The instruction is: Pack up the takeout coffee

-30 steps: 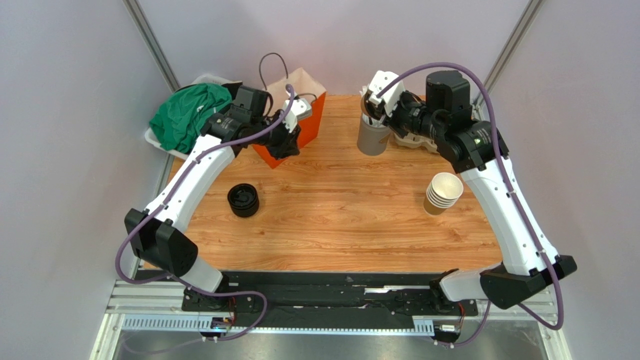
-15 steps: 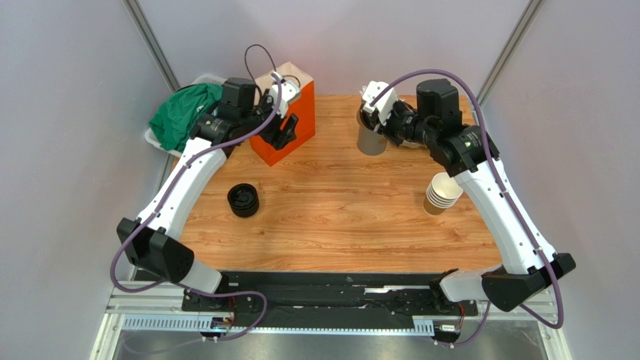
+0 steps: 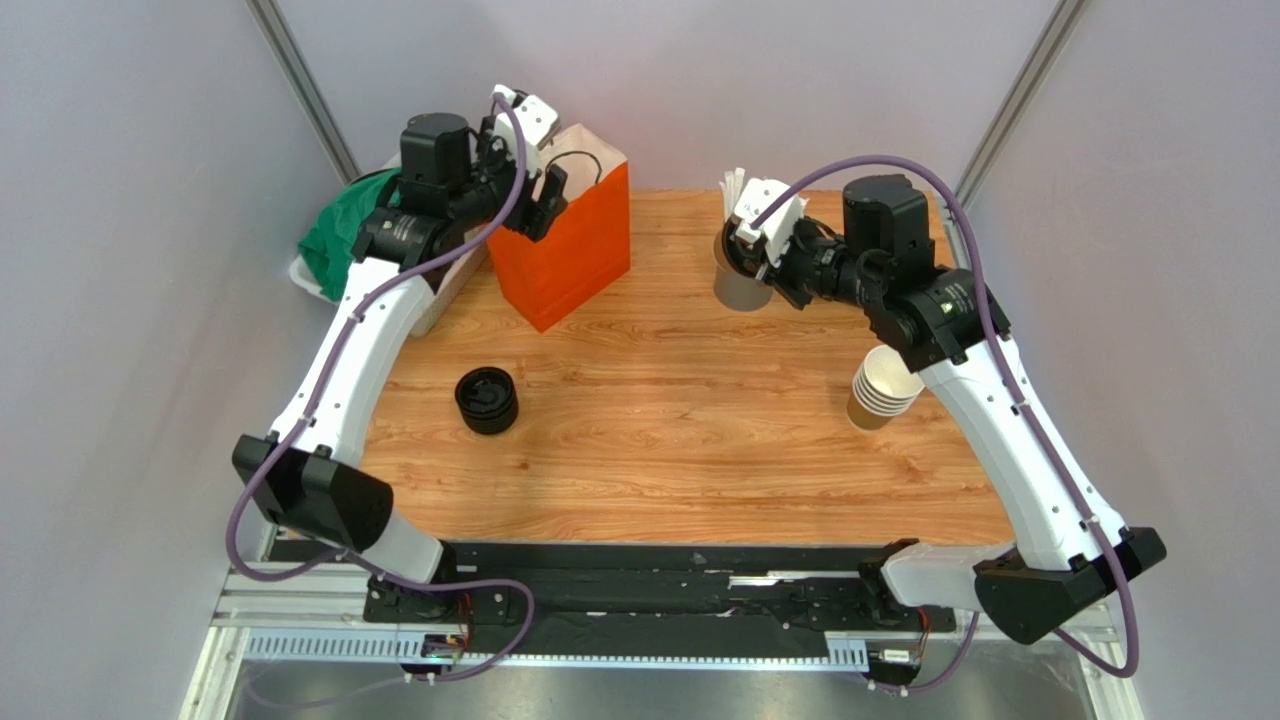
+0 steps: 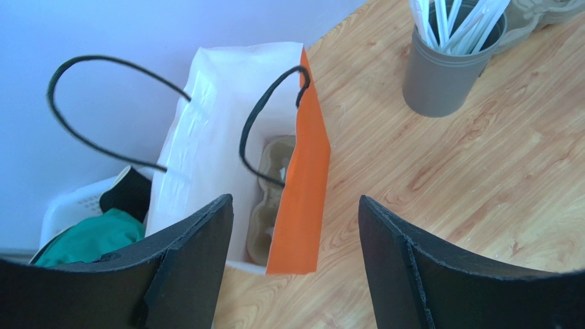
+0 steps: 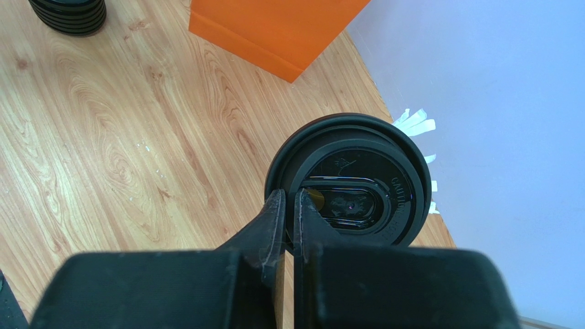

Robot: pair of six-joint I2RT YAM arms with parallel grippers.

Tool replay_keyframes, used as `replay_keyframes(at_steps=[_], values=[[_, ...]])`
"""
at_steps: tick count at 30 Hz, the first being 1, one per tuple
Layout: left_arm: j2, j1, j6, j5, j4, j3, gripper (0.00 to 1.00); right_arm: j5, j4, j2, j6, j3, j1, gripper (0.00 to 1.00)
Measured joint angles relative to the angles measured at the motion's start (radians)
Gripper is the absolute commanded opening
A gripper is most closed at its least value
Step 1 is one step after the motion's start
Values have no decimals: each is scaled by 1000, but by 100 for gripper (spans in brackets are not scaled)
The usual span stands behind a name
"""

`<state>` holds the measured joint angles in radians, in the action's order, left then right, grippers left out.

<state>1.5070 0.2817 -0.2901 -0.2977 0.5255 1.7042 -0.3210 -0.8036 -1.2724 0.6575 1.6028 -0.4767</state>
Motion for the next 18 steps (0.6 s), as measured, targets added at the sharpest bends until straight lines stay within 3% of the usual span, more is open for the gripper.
replay_keyframes(at_steps=[7,11,18], values=[[164,0,-7,-60,15,130,69,-6,-1,0,0,0,0,0],[235,0,-18,-58,29,180,35,-10,-1,0,0,0,0,0],[252,0,-35,-79,42,188,13,-12,-1,-18,0,10,0,0]])
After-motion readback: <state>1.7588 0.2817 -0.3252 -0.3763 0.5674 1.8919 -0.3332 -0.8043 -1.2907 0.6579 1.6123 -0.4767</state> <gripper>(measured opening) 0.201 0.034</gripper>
